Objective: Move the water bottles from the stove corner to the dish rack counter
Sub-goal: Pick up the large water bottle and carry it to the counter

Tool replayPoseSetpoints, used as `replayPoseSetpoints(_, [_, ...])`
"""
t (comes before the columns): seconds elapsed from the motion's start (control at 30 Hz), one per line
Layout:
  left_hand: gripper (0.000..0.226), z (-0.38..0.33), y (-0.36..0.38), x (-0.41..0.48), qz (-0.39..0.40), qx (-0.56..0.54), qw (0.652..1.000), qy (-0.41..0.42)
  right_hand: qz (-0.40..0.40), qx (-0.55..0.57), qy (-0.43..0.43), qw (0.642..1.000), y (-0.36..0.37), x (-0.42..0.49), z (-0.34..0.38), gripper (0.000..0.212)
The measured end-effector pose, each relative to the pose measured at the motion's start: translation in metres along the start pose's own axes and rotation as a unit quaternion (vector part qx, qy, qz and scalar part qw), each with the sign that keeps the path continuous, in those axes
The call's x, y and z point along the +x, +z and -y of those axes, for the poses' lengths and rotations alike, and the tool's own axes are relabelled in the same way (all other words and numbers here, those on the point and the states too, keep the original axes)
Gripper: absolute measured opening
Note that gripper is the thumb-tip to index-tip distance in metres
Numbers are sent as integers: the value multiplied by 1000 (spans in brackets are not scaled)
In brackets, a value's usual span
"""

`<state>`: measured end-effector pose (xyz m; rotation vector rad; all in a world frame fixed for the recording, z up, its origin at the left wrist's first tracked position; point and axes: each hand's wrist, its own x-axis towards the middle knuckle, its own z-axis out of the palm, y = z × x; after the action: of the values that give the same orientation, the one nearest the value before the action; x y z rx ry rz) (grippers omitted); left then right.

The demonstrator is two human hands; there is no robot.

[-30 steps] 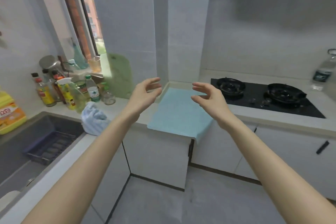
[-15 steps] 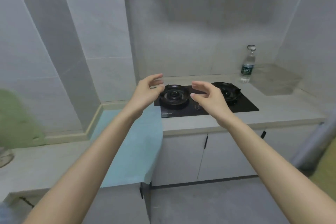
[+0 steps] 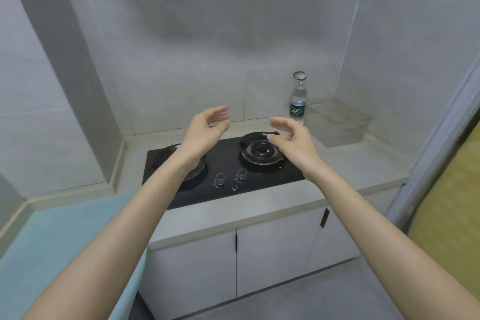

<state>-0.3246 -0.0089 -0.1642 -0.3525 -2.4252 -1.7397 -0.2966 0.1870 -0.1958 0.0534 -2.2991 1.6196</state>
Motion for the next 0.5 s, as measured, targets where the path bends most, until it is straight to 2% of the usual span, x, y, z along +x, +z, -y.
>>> replayPoseSetpoints(0.2, [40, -23, 92, 73, 5, -5, 1000, -13, 1, -10, -4, 1000, -84, 77, -40, 40])
replayPoseSetpoints(0.5, [40, -33, 193, 183, 23, 0, 1000, -12, -5, -22, 21, 1000, -164, 187, -109, 39])
